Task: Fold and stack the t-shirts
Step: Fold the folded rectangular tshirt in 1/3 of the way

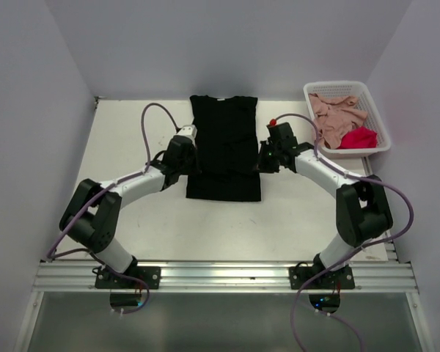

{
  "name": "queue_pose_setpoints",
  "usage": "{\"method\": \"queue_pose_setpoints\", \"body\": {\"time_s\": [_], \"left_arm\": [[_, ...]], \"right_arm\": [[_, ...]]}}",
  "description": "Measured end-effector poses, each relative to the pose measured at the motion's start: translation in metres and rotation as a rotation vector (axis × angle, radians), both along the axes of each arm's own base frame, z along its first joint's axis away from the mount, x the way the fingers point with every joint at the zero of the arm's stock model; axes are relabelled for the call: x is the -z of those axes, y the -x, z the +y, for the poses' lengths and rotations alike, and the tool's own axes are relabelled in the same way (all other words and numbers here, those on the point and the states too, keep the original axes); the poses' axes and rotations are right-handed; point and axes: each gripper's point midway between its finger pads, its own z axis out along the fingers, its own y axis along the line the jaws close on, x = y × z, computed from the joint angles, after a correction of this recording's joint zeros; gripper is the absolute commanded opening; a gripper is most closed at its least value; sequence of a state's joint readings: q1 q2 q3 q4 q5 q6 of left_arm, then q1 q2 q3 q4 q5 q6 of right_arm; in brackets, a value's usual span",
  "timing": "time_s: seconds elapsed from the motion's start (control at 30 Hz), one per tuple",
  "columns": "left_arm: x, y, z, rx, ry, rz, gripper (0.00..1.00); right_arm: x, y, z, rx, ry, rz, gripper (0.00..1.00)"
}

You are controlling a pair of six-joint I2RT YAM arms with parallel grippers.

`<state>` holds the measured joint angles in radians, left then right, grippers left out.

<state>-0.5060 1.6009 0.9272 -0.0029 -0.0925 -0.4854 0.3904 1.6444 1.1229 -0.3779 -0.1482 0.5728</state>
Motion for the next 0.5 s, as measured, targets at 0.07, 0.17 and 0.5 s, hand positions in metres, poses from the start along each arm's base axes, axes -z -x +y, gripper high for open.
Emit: {"method": "queue_pose_setpoints", "body": {"time_s": [0.07, 0.17, 0.5], "left_arm": [[0.002, -0.005, 0.001, -0.004, 0.002, 0.006, 0.00], [0.004, -0.018, 0.003, -0.019, 0.008, 0.009, 0.00], [-0.021, -0.153, 0.005, -0.090, 0.066, -0.107, 1.00]], "right_arm": [[-0.001, -0.009, 0.000, 0.008, 0.000, -0.002, 0.00], [0.001, -0.026, 0.000, 0.018, 0.003, -0.004, 0.00], [-0.003, -0.181, 0.010, 0.089, 0.071, -0.130, 0.99]]}}
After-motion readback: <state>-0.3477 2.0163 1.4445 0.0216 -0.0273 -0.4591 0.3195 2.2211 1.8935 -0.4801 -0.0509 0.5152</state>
